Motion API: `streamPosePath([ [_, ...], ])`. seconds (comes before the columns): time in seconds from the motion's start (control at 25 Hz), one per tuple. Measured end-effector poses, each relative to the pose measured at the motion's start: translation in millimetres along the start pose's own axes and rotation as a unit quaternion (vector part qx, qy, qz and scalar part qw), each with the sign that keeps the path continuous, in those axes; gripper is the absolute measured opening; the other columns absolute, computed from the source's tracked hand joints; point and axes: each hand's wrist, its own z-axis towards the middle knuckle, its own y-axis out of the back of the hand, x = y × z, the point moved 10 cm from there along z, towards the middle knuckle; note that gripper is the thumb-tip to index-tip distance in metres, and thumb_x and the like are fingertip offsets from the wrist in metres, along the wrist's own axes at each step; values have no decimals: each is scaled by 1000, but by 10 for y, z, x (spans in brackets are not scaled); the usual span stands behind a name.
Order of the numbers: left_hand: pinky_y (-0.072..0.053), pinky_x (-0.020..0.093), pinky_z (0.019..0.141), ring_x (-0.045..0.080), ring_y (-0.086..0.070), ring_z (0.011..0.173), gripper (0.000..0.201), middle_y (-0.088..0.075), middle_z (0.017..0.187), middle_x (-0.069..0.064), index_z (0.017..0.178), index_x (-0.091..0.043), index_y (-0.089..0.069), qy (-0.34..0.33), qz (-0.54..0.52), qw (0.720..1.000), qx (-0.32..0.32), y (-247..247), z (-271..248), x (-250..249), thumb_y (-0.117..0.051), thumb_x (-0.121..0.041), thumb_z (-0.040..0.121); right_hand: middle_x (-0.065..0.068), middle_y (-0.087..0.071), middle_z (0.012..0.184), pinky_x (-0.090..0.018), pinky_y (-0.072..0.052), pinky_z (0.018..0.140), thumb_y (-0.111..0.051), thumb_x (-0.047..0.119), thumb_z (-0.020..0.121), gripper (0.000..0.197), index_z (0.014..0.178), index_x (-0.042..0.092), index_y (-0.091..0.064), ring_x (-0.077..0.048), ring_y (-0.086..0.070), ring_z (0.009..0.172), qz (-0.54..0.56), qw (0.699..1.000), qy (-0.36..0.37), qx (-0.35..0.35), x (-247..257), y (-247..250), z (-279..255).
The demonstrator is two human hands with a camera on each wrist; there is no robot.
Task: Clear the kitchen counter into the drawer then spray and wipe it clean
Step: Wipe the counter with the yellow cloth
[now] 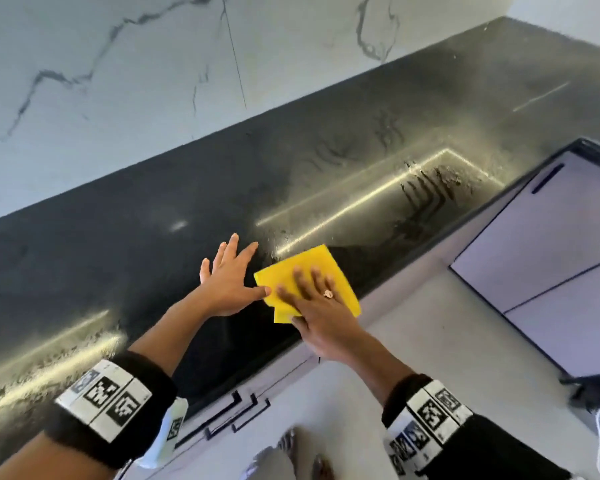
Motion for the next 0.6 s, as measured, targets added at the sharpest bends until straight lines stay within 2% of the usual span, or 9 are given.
streamPosePath([
  [0.04, 5, 51, 119, 23, 14, 150, 90, 17, 162, 1, 156, -31, -7, 6, 0, 1000, -6, 127, 133, 24, -64, -47, 88, -7, -9, 165, -41, -5, 121, -38, 28, 104, 52, 154, 27, -26, -28, -5, 151, 62, 998, -3, 26, 6, 96, 122],
  [0.08, 3, 52, 119, 24, 12, 150, 88, 15, 163, 2, 156, -31, -8, 12, 0, 1000, -15, 260, 283, 68, -63, -46, 89, -10, -30, 158, -36, -16, 117, -41, 26, 104, 48, 151, 18, -35, -24, -25, 145, 166, 985, -43, 25, -103, 244, 306],
  [0.12, 1, 53, 119, 25, 10, 150, 86, 13, 163, 3, 156, -30, -10, 20, -5, 1000, -23, 389, 430, 115, -63, -46, 90, -12, -51, 136, -34, -30, 106, -45, 22, 104, 40, 141, 8, -48, -22, -46, 126, 292, 952, -95, -4, -280, 458, 483],
  [0.16, -2, 53, 120, 25, 5, 151, 84, 9, 163, 4, 155, -29, -12, 27, -17, 999, -32, 511, 579, 161, -62, -46, 90, -13, -59, 111, -36, -38, 94, -48, 19, 103, 33, 129, 1, -57, -22, -54, 104, 399, 904, -142, -58, -520, 677, 650],
  [0.2, -5, 53, 120, 26, 0, 151, 82, 5, 164, 5, 155, -28, -14, 34, -34, 998, -43, 633, 760, 222, -62, -45, 90, -13, -59, 100, -38, -43, 89, -49, 19, 102, 30, 120, -2, -60, -23, -55, 94, 468, 857, -191, -100, -753, 887, 804],
  [0.32, -14, 52, 120, 25, -8, 150, 81, -6, 163, 8, 154, -25, -20, 47, -78, 994, -66, 953, 1416, 376, -64, -44, 89, -22, -62, 120, -53, -46, 101, -49, 23, 103, 24, 119, 5, -56, -36, -59, 113, 559, 761, -283, -168, -1332, 1380, 1343],
  [0.44, -16, 54, 119, 29, -7, 150, 94, -8, 163, 12, 155, -23, -18, 69, -100, 990, -67, 1210, 2077, 498, -70, -50, 82, -17, -59, 121, -48, -45, 101, -46, 22, 104, 31, 128, 6, -53, -31, -56, 107, 528, 755, -315, -227, -1688, 1824, 1968],
  [0.52, -11, 56, 119, 32, 1, 150, 104, 0, 163, 12, 156, -25, -10, 90, -110, 988, -51, 1315, 2435, 560, -73, -54, 78, -12, -60, 110, -40, -47, 95, -44, 22, 104, 31, 130, 9, -56, -25, -52, 98, 469, 786, -285, -286, -1831, 2125, 2407],
  [0.6, 0, 57, 119, 33, 12, 149, 115, 14, 163, 9, 156, -29, 1, 114, -109, 987, -40, 1393, 2730, 632, -73, -61, 74, -9, -61, 115, -39, -45, 98, -43, 21, 104, 34, 135, 15, -55, -26, -54, 105, 355, 835, -235, -349, -1900, 2448, 2853],
])
